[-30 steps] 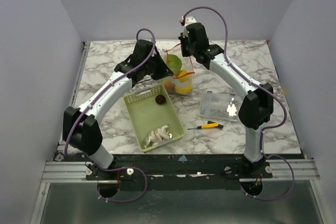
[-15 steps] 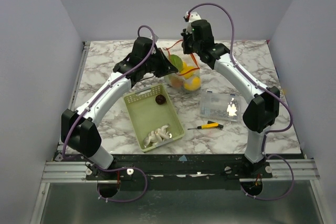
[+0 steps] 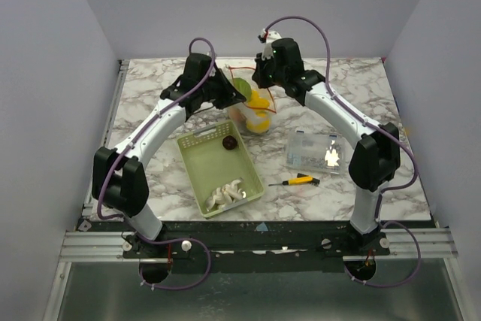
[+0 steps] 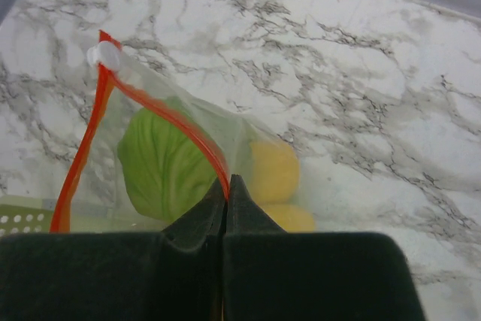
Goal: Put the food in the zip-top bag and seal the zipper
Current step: Adjust the zipper food storage bag at the center of the board.
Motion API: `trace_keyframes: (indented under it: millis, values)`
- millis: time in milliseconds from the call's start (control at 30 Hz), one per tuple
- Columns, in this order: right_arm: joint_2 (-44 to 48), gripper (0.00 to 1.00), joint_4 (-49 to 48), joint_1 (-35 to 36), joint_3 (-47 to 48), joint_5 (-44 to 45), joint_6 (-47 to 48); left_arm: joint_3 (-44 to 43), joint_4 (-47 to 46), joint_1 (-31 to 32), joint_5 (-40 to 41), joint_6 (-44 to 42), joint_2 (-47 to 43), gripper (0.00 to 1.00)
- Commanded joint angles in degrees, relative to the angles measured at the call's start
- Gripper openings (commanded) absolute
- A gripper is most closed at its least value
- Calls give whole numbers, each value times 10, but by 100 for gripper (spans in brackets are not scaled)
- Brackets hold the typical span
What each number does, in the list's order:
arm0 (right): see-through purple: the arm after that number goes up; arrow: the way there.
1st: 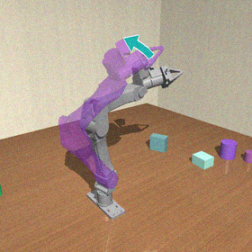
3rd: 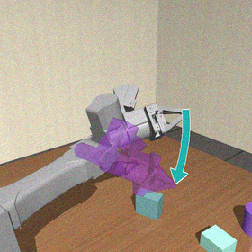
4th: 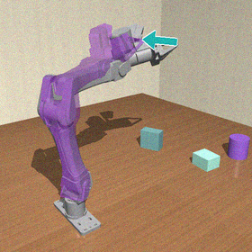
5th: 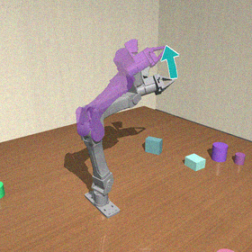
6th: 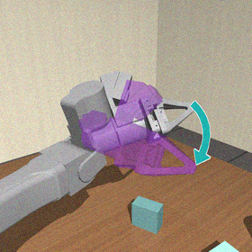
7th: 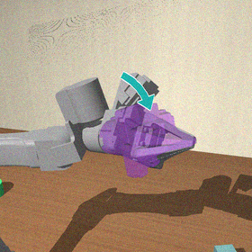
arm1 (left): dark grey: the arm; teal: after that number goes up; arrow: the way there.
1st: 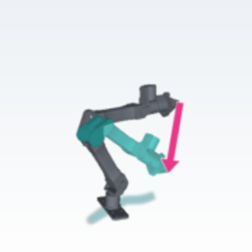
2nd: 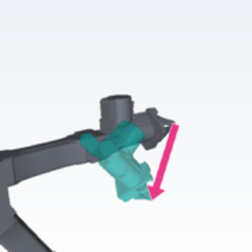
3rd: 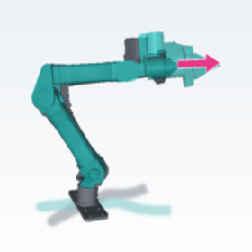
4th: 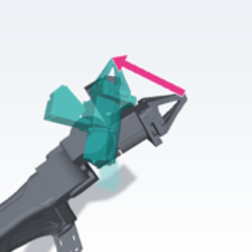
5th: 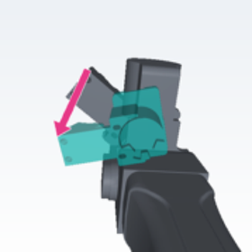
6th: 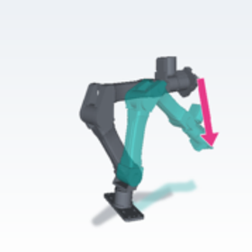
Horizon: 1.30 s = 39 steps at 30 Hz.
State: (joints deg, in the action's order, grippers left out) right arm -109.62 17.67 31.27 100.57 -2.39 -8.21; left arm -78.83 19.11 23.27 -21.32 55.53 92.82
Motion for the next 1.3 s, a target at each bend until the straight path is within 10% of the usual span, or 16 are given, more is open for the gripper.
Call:
trace_keyframes:
  millis: [0,200,1033,1267]
  values:
    - [17,1,-17,-1,60,-41,-13,-113,9,-8,-42,-26,-7,0]
    - [28,1,-45,-2,4,-60,-26,-10,-75,-6,-48,18,-24,0]
    - [47,1,-88,-17,-43,-145,-55,-41,-41,-7,-55,2,19,0]
    - [52,24,-41,-21,-22,-155,-25,-38,-39,-11,-65,-1,18,0]
